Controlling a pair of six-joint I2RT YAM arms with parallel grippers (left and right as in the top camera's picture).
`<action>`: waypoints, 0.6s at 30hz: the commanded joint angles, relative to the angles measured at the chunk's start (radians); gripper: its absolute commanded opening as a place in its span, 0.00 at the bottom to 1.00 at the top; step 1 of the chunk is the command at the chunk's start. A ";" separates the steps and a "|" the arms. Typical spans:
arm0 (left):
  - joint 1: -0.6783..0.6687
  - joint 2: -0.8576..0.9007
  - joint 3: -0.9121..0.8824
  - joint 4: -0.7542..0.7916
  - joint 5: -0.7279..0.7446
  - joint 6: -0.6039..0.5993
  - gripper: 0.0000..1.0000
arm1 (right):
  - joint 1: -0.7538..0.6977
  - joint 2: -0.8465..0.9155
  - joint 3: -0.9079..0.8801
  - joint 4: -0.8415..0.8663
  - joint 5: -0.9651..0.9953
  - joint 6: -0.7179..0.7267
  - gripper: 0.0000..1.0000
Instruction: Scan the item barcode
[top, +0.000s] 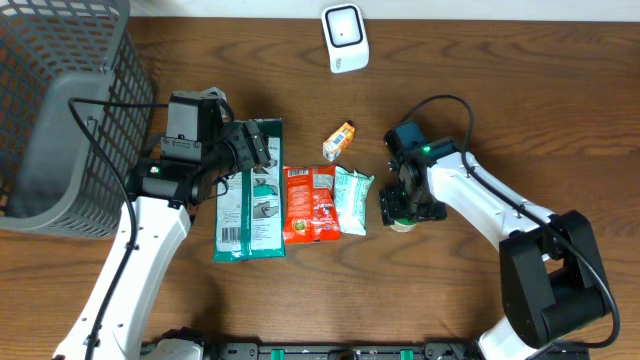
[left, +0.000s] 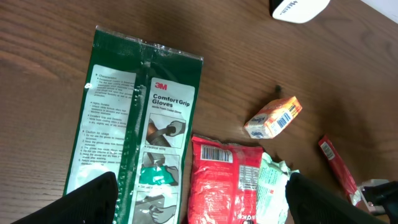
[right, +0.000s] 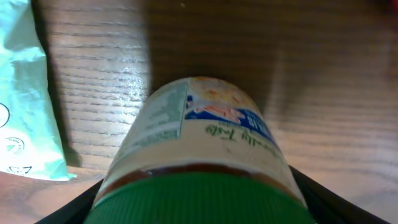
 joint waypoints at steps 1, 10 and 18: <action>0.003 0.001 0.007 0.000 -0.003 0.017 0.86 | 0.002 0.003 -0.006 -0.005 -0.051 0.093 0.73; 0.003 0.001 0.007 0.000 -0.003 0.017 0.87 | -0.032 0.003 -0.006 -0.006 -0.104 0.119 0.70; 0.003 0.001 0.007 0.000 -0.003 0.017 0.86 | -0.073 0.003 -0.006 -0.005 -0.194 0.133 0.75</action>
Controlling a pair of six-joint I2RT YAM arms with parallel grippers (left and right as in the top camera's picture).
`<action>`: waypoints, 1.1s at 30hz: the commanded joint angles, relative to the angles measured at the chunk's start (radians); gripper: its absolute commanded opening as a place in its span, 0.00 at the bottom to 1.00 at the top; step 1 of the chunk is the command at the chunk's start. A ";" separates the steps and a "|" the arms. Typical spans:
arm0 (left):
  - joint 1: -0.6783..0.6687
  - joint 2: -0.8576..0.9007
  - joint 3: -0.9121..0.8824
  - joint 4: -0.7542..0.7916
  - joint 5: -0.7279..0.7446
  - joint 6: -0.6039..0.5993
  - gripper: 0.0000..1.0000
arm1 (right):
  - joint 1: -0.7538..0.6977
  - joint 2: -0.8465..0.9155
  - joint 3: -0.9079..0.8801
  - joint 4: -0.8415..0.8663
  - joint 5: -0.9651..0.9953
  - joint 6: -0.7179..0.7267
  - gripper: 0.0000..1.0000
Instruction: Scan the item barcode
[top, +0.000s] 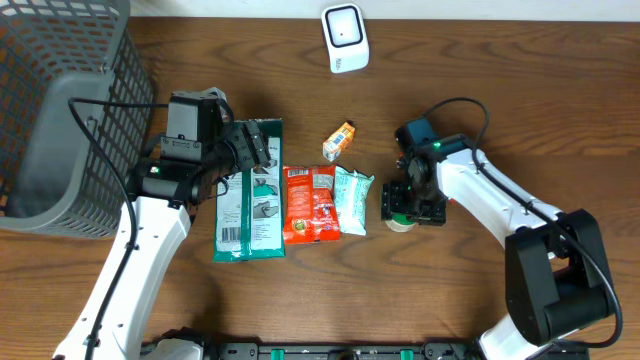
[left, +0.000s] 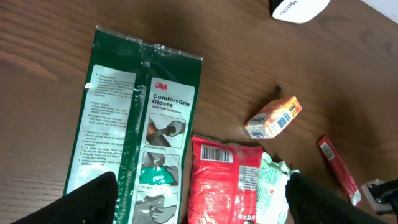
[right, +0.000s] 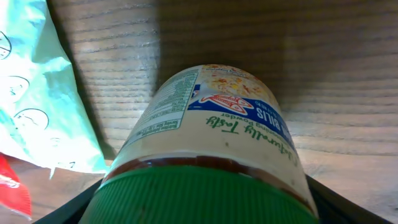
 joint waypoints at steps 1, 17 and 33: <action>0.003 0.001 0.007 0.000 -0.003 0.017 0.86 | -0.023 0.003 -0.003 -0.009 -0.060 0.025 0.77; 0.003 0.001 0.007 0.000 -0.003 0.017 0.86 | -0.046 0.002 0.028 0.024 -0.051 -0.294 0.69; 0.003 0.001 0.007 0.000 -0.003 0.017 0.86 | -0.044 0.002 0.027 0.011 -0.050 -0.023 0.70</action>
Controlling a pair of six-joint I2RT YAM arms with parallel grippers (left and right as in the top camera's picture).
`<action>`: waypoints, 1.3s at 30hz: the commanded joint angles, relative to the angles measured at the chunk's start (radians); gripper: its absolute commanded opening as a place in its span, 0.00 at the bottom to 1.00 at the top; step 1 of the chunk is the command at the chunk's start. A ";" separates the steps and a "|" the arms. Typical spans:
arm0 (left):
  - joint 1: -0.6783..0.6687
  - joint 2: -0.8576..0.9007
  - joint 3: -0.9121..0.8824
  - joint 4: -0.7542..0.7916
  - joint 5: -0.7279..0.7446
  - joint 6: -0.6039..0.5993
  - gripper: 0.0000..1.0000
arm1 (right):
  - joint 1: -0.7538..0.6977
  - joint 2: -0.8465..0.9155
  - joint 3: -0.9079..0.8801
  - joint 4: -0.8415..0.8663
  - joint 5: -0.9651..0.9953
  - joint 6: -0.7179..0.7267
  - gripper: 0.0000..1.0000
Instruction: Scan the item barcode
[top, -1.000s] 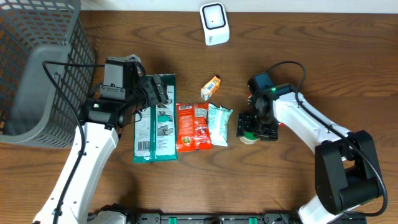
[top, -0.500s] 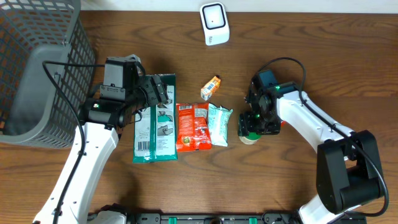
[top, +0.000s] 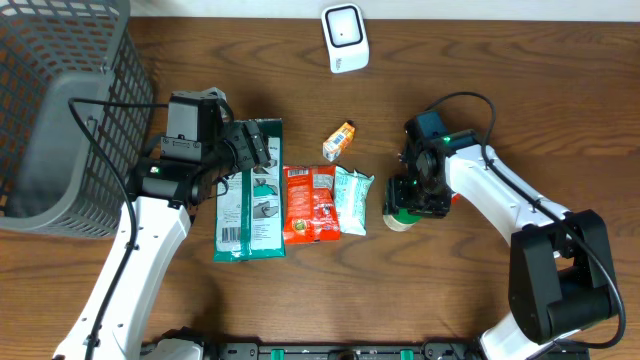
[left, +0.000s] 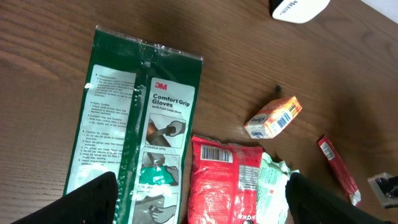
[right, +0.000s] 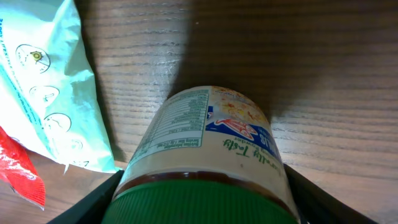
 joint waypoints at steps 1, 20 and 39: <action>0.003 0.001 0.007 0.000 -0.003 0.017 0.86 | 0.000 0.002 0.010 0.000 0.007 0.064 0.75; 0.003 0.001 0.007 0.000 -0.003 0.017 0.86 | 0.023 -0.007 0.134 -0.091 0.060 -0.124 0.99; 0.003 0.001 0.007 0.000 -0.003 0.017 0.86 | 0.104 -0.007 0.101 -0.094 0.169 -0.156 0.88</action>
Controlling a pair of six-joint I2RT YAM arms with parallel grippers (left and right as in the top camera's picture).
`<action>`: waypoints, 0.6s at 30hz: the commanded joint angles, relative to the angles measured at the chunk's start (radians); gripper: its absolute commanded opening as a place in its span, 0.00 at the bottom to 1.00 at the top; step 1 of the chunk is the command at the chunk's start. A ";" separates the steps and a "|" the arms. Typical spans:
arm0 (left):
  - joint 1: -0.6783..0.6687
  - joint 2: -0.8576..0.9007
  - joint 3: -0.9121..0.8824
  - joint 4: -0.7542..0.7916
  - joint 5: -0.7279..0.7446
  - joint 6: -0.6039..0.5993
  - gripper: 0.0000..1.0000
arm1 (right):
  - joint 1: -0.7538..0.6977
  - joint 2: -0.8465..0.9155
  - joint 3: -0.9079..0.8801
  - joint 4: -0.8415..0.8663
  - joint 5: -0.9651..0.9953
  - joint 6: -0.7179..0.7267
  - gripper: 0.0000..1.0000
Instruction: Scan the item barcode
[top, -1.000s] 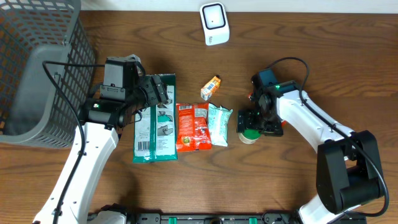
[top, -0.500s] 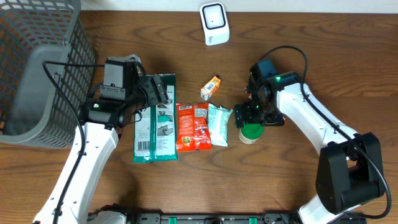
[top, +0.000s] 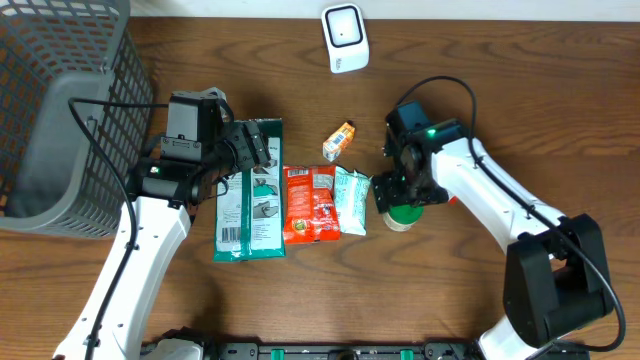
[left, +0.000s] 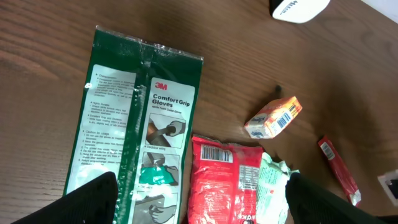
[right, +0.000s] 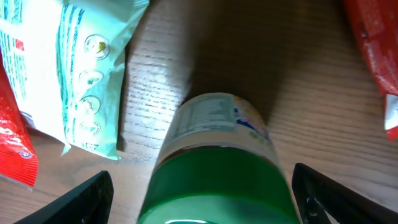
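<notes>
A cream jar with a green lid (right: 217, 155) stands on the table by the mint packet; overhead it shows as the jar (top: 403, 216). My right gripper (right: 202, 208) is open, one finger on each side of the lid with a gap to it; from above, the right gripper (top: 402, 193) hangs over the jar. The white scanner (top: 345, 38) sits at the far edge, also the scanner (left: 298, 7). My left gripper (left: 199, 208) is open and empty over the green gloves packet (left: 134, 124).
A red pouch (top: 310, 205), a mint packet (top: 352, 200) and a small orange box (top: 340, 140) lie in the middle. A thin red stick (left: 336, 168) lies right of them. The grey wire basket (top: 60, 120) stands at the left.
My right gripper was shut on the jar's green lid; now its fingers stand apart from it and the wrist sits farther back and to the left. The jar stays in place. The left arm is unchanged.
My right gripper held the jar by its lid beside the mint packet through all three earlier moments, the wrist standing at a different angle around it each time and the label facing differently. Now the jar is let go. The left arm never moved.
</notes>
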 joint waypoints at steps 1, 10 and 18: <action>0.003 0.001 0.007 0.000 -0.003 0.017 0.86 | 0.016 -0.007 -0.016 0.000 0.030 -0.010 0.88; 0.003 0.001 0.007 0.000 -0.003 0.017 0.86 | 0.017 -0.006 -0.080 0.039 0.034 0.001 0.86; 0.003 0.001 0.007 0.000 -0.003 0.017 0.86 | 0.017 -0.006 -0.132 0.101 0.064 0.001 0.80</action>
